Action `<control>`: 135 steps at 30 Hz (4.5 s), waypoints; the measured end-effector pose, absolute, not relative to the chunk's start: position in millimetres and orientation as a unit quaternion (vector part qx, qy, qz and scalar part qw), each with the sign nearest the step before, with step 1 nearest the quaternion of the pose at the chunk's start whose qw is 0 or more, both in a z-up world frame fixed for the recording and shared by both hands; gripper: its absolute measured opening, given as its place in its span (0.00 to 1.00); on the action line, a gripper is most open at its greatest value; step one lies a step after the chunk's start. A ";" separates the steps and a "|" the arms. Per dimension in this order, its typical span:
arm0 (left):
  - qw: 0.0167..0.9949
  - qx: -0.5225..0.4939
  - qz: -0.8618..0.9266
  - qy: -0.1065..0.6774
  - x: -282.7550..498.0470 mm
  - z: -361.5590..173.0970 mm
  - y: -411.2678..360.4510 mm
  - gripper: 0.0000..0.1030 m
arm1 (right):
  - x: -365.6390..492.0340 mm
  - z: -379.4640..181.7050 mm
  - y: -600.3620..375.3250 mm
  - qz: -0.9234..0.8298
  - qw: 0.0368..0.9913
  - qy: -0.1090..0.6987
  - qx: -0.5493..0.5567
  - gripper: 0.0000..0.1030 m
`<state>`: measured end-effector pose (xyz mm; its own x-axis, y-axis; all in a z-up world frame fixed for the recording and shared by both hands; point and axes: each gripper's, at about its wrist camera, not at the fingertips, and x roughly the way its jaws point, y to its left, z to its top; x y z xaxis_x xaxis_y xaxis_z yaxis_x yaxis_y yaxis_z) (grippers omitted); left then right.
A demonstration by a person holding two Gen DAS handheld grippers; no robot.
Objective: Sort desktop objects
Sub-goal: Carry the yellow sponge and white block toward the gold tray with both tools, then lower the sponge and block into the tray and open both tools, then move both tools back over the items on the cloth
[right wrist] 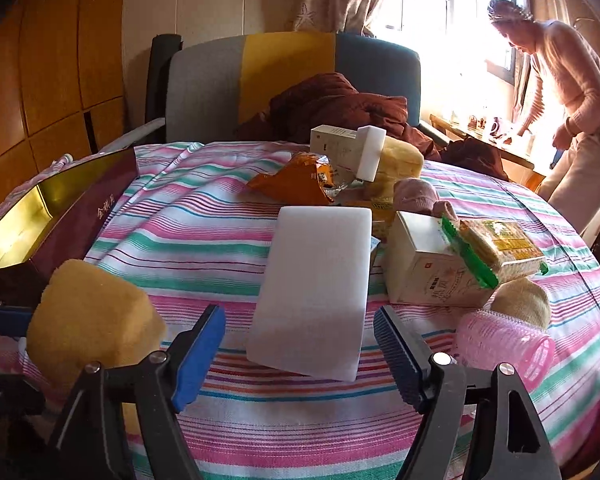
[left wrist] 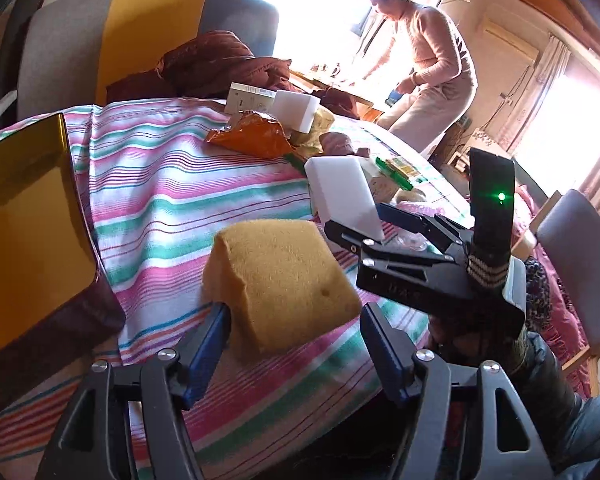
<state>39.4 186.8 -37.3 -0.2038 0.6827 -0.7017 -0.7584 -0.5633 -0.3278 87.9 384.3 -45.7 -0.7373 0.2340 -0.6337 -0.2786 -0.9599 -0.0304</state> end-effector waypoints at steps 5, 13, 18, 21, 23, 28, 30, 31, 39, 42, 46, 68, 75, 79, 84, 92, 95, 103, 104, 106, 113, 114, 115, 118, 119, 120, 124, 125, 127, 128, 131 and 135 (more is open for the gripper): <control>0.434 -0.428 0.789 0.072 37.9 -35.2 205.2 0.67 | 90.9 -52.3 391.1 0.931 0.135 0.049 -0.334 0.75; 0.388 -0.460 0.796 0.065 28.2 -31.0 211.6 0.70 | 100.2 -55.8 385.8 0.939 0.129 0.032 -0.317 0.80; 0.376 -0.444 0.809 0.086 32.5 -20.5 226.0 0.80 | 105.1 -61.7 387.4 0.941 0.129 0.035 -0.312 0.84; 0.371 -0.438 0.811 0.114 35.2 -21.3 238.9 0.85 | 108.9 -61.2 390.1 0.943 0.133 0.035 -0.304 0.87; 0.361 -0.442 0.811 0.125 34.8 -25.4 243.8 0.85 | 110.9 -60.8 391.8 0.944 0.134 0.037 -0.300 0.88; 0.341 -0.454 0.814 0.123 26.5 -36.4 240.0 0.85 | 111.5 -60.3 393.3 0.945 0.135 0.037 -0.296 0.88; 0.341 -0.460 0.812 0.114 23.1 -41.2 235.3 0.86 | 110.9 -59.6 393.5 0.945 0.138 0.034 -0.296 0.88; 0.341 -0.461 0.812 0.111 22.0 -42.8 233.5 0.86 | 109.8 -59.5 393.9 0.944 0.139 0.035 -0.297 0.88; 0.357 -0.445 0.814 0.112 24.1 -44.3 228.1 0.85 | 94.3 -55.9 391.3 0.940 0.149 0.023 -0.307 0.88; 0.370 -0.444 0.809 0.105 23.8 -46.3 226.7 0.79 | 85.6 -56.3 388.1 0.937 0.157 0.011 -0.313 0.84; 0.387 -0.430 0.810 0.101 27.5 -44.9 222.4 0.73 | 83.9 -57.0 388.7 0.932 0.164 0.013 -0.322 0.60; 0.358 -0.370 0.857 -0.007 9.3 7.4 119.2 0.70 | 66.5 -2.6 330.9 0.952 0.025 0.031 -0.304 0.59; 0.282 -0.351 0.892 -0.041 -39.0 35.6 49.4 0.70 | -2.4 24.3 274.9 0.938 -0.090 0.026 -0.333 0.59; 0.223 -0.357 0.907 -0.017 -79.9 28.6 22.9 0.70 | -51.0 29.2 234.5 0.918 -0.142 0.015 -0.369 0.59; 0.181 -0.382 0.906 -0.007 -133.5 15.3 -2.1 0.70 | -115.3 16.9 192.3 0.887 -0.173 0.004 -0.429 0.59; 0.158 -0.448 0.880 -0.021 -196.7 -14.1 -23.8 0.70 | -176.1 -21.3 164.6 0.855 -0.152 -0.006 -0.496 0.59; 0.155 -0.458 0.875 -0.017 -206.0 -20.3 -23.9 0.71 | -186.0 -27.1 162.4 0.851 -0.141 -0.012 -0.505 0.59; 0.138 -0.497 0.856 -0.010 -232.2 -39.2 -25.5 0.74 | -202.8 -31.2 161.8 0.860 -0.121 -0.022 -0.495 0.66; 0.139 -0.497 0.856 -0.014 -232.5 -39.6 -26.7 0.76 | -203.3 -31.2 162.3 0.861 -0.121 -0.021 -0.493 0.66; 0.134 -0.493 0.859 -0.021 -231.1 -38.3 -30.3 0.77 | -199.3 -26.7 165.4 0.868 -0.124 -0.012 -0.481 0.67; 0.139 -0.478 0.867 -0.035 -230.0 -27.6 -42.6 0.81 | -165.4 1.9 181.3 0.898 -0.128 0.029 -0.420 0.69; 0.141 -0.476 0.867 -0.043 -230.7 -25.9 -45.3 0.81 | -158.6 5.4 184.1 0.902 -0.125 0.032 -0.412 0.69; 0.142 -0.473 0.868 -0.050 -230.6 -23.4 -47.7 0.81 | -150.1 8.5 188.2 0.906 -0.122 0.035 -0.404 0.69; 0.144 -0.454 0.877 -0.052 -223.9 -11.2 -49.8 0.81 | -120.5 16.2 205.1 0.918 -0.109 0.043 -0.379 0.70; 0.143 -0.447 0.882 -0.050 -219.9 -6.1 -49.3 0.81 | -109.5 18.5 212.1 0.922 -0.104 0.047 -0.370 0.71; 0.143 -0.438 0.887 -0.048 -215.6 -0.7 -48.3 0.81 | -97.7 19.6 220.7 0.925 -0.100 0.051 -0.362 0.72; 0.164 -0.408 0.897 -0.033 -193.2 19.8 -30.2 0.81 | -52.0 14.5 266.8 0.933 -0.060 0.074 -0.347 0.76; 0.179 -0.404 0.897 -0.032 -186.1 24.5 -21.8 0.81 | -41.8 10.4 279.2 0.933 -0.047 0.081 -0.349 0.76; 0.209 -0.396 0.894 -0.030 -171.8 33.3 -3.9 0.81 | -21.3 1.8 303.7 0.931 -0.019 0.095 -0.352 0.76; 0.225 -0.393 0.891 -0.027 -164.3 36.9 7.7 0.81 | -11.0 -2.7 315.8 0.930 -0.005 0.100 -0.354 0.76; 0.274 -0.391 0.879 -0.009 -142.6 43.2 48.7 0.81 | 17.0 -15.5 347.9 0.926 0.027 0.124 -0.356 0.77; 0.331 -0.403 0.853 0.009 -120.0 41.7 111.0 0.81 | 48.9 -28.5 376.2 0.925 0.036 0.151 -0.348 0.77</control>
<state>-120.0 111.0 41.7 -0.4555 0.5575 -0.6941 -0.5717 -0.7808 -0.2520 48.9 376.2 -28.5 -0.7550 -0.0392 -0.6545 -0.1709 -0.9520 0.2541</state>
